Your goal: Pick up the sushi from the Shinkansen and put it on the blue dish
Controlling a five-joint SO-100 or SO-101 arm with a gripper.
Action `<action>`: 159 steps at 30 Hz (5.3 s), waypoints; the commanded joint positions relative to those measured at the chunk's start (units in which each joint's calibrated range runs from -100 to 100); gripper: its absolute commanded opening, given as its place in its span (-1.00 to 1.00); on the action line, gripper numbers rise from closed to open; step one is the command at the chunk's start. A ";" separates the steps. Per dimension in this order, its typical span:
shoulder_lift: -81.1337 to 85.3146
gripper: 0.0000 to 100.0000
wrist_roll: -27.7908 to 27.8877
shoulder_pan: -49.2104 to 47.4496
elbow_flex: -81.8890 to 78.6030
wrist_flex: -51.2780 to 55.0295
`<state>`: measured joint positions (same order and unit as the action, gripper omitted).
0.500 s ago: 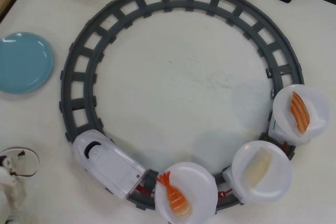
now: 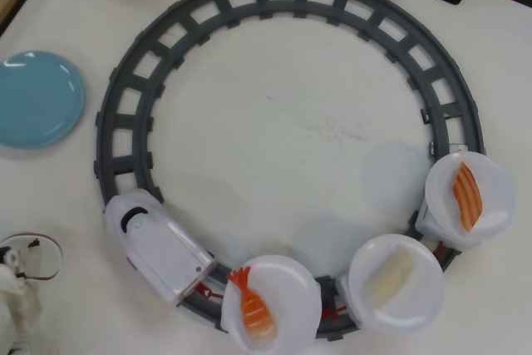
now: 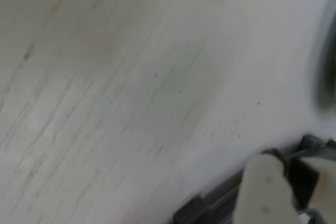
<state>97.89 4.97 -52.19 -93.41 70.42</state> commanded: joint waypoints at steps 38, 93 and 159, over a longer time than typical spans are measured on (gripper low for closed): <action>0.12 -0.93 0.47 0.78 0.45 1.30; -51.64 -0.91 17.00 1.04 61.58 10.98; -110.04 -0.46 34.21 18.65 111.00 23.13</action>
<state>-10.59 39.52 -33.39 11.07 92.69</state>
